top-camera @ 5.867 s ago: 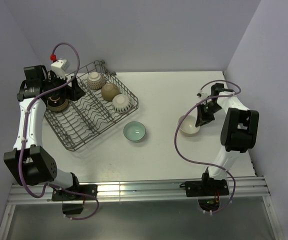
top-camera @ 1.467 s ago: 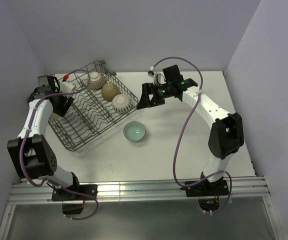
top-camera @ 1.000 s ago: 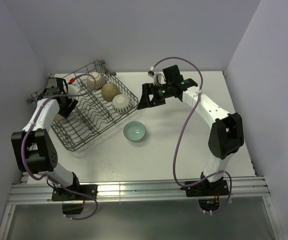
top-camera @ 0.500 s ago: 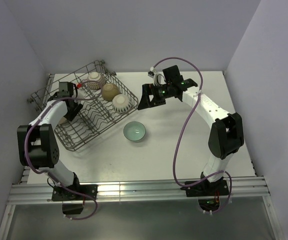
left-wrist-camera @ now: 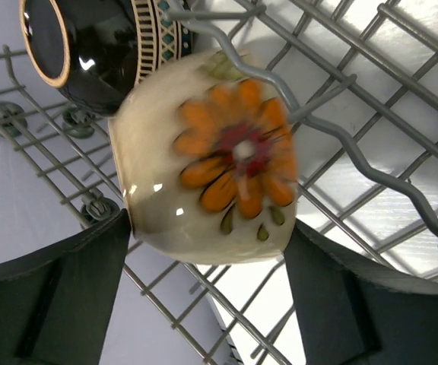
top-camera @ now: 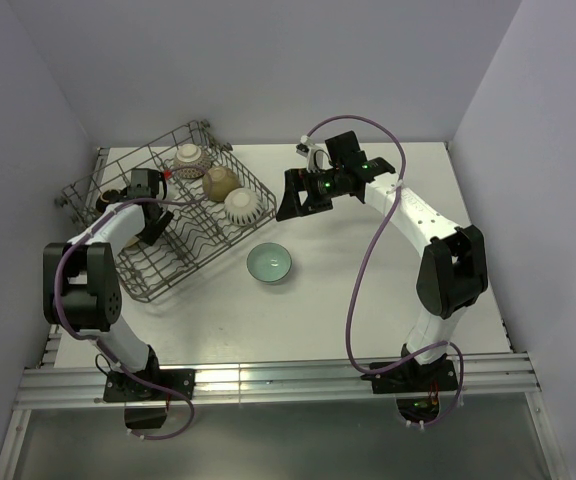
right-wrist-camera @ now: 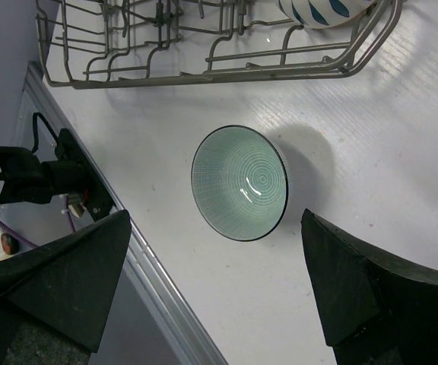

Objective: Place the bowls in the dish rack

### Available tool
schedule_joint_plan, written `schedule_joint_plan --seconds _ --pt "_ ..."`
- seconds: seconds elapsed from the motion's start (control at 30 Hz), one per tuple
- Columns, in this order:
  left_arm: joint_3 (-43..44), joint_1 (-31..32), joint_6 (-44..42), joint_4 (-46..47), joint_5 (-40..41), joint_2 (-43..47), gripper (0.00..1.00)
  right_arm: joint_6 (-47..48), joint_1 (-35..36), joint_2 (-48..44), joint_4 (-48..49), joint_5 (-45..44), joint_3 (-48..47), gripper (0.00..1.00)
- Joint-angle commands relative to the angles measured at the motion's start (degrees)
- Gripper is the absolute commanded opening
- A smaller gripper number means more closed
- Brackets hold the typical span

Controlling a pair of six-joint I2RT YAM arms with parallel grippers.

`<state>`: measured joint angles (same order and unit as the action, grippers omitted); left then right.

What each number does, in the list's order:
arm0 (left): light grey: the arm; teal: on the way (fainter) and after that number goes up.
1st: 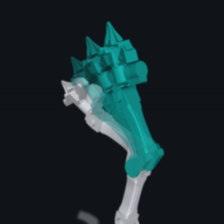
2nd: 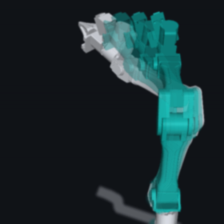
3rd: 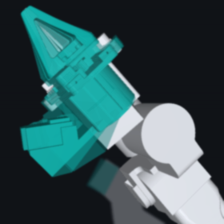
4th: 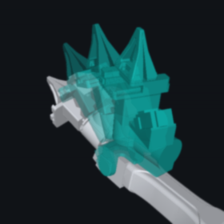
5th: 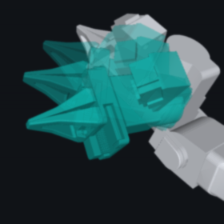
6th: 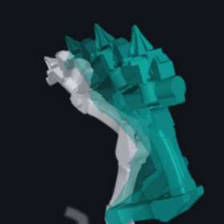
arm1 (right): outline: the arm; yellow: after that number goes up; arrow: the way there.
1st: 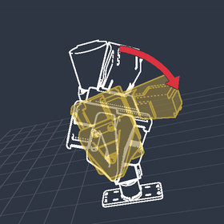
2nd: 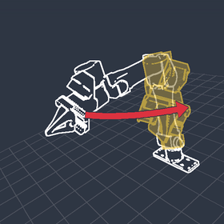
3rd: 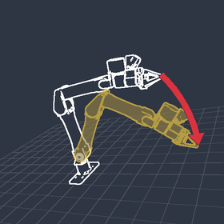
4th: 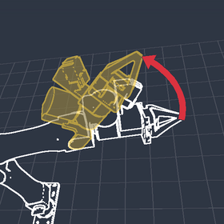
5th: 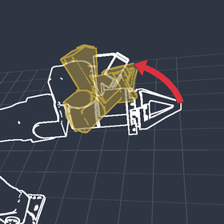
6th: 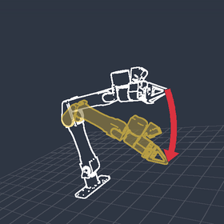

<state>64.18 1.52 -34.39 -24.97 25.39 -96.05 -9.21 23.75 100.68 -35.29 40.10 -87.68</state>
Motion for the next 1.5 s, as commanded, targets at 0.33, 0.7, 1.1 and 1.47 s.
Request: schedule_joint_plan --seconds 0.33,0.7,1.1,1.47 --pt "1.38 0.41 3.19 -2.54 -1.65 0.86 0.95 1.39 -0.28 -1.45 -0.66 -0.46 -0.48 1.0" --pt "-0.11 0.59 4.68 -1.13 -1.31 -0.1 0.98 1.57 -0.37 -1.37 -1.01 -0.37 -0.65 1.0" --pt "-0.37 0.24 5.39 5.81 3.0 -0.54 0.99 2.36 -0.63 -2.16 -1.27 -0.72 0.05 1.0" --pt "3.75 0.24 7.67 -3.31 -7.88 4.81 0.99 5.08 -0.46 -2.42 -2.86 -1.16 2.25 0.94"
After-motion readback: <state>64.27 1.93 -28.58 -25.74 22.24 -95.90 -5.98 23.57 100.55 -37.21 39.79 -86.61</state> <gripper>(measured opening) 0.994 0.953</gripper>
